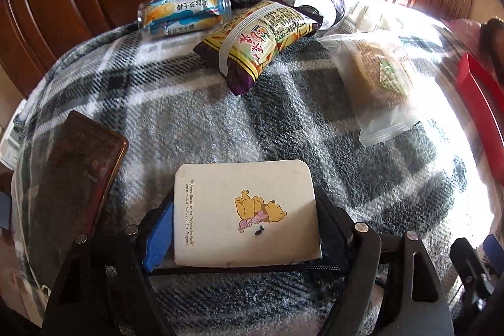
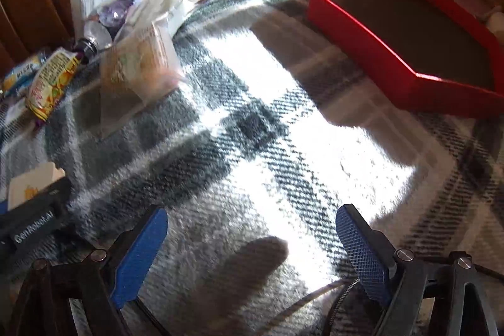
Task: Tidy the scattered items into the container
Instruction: 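Grasp the Winnie-the-Pooh card box with left tool while right tool grasps the cake bag, then carry both items over the red hexagonal box and open both tools to drop them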
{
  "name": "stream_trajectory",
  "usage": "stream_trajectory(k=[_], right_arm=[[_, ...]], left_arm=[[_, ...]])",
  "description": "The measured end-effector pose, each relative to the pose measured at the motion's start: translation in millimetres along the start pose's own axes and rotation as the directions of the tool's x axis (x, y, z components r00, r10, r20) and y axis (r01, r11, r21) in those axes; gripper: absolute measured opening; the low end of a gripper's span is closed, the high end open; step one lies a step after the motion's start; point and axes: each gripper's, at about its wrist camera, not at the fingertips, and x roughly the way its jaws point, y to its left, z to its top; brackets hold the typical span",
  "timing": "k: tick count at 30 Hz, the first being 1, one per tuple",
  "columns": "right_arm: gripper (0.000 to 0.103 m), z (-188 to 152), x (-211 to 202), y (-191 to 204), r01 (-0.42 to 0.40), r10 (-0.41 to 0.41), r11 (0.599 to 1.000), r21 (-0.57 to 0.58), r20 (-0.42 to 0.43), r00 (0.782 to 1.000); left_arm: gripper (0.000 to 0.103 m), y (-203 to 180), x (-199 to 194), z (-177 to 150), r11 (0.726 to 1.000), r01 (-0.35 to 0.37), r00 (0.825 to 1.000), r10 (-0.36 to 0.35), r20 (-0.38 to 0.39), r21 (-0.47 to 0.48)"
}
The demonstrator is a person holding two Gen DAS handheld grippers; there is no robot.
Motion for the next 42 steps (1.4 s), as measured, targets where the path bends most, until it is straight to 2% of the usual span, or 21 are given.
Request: stream_trajectory(k=[2,6,8,10,13,14,17,18,20,23,28,33,35,38,42], right_arm=[[0.096,23.2,0.6,18.4,-0.066,0.068,0.994,-0.086,0.017,0.998],[0.098,76.4,28.3,61.8,-0.070,0.072,0.956,-0.285,-0.003,0.997],[0.098,98.3,54.3,76.2,-0.094,0.078,0.948,-0.306,-0.065,0.995],[0.098,113.3,82.9,86.0,-0.131,0.091,0.953,-0.273,-0.154,0.984],[0.098,124.5,126.2,97.2,-0.183,0.113,0.961,-0.208,-0.310,0.944],[0.099,124.7,136.1,101.1,-0.161,0.085,0.964,-0.210,-0.328,0.941],[0.099,118.1,140.7,120.1,-0.065,-0.027,0.940,-0.334,-0.264,0.964],[0.096,114.9,137.9,122.9,-0.057,-0.033,0.930,-0.364,-0.237,0.971],[0.079,108.8,129.5,119.3,-0.065,-0.016,0.924,-0.378,-0.209,0.978],[0.075,98.2,116.1,97.8,-0.084,0.006,0.929,-0.360,-0.214,0.977],[0.075,63.2,83.1,33.2,-0.057,-0.009,0.946,-0.319,-0.199,0.980],[0.077,24.8,54.4,-14.6,-0.034,-0.024,0.953,-0.302,-0.186,0.982],[0.079,25.5,52.8,-22.0,-0.036,-0.019,0.963,-0.267,-0.200,0.980],[0.085,24.0,56.6,-16.1,-0.018,-0.031,0.968,-0.252,-0.189,0.982],[0.093,25.7,61.0,-9.3,0.008,-0.051,0.967,-0.254,-0.163,0.985]], left_arm=[[0.083,0.9,3.7,-1.4,1.000,-0.004,1.000,0.005,0.003,-0.019],[0.084,-1.1,6.1,2.2,1.000,-0.004,1.000,0.004,0.002,-0.020],[0.085,-2.0,7.6,4.2,1.000,0.001,1.000,-0.001,0.002,-0.023],[0.087,-4.2,9.6,6.0,1.000,0.004,1.000,-0.004,0.005,-0.023],[0.093,-9.7,14.1,9.7,1.000,0.002,1.000,-0.001,0.007,-0.024],[0.095,-12.9,16.2,8.6,1.000,0.001,1.000,-0.001,0.008,-0.024],[0.100,-20.7,21.8,10.9,1.000,-0.009,1.000,0.009,0.013,-0.023],[0.101,-22.7,23.3,12.0,1.000,-0.011,1.000,0.011,0.015,-0.023],[0.102,-26.1,25.7,13.9,1.000,-0.013,1.000,0.014,0.021,-0.024],[0.102,-29.8,27.6,14.9,1.000,-0.017,0.999,0.017,0.035,-0.022],[0.103,-39.8,32.0,16.3,0.999,-0.031,0.996,0.033,0.077,-0.027],[0.103,-23.5,19.0,-1.7,0.998,-0.040,0.994,0.044,0.096,-0.042],[0.103,-25.9,20.6,-0.8,0.998,-0.041,0.994,0.045,0.104,-0.046],[0.103,7.3,0.7,-24.7,0.998,-0.042,0.994,0.047,0.103,-0.043],[0.103,6.1,-9.0,-31.0,1.000,-0.026,0.998,0.027,0.063,-0.018]])
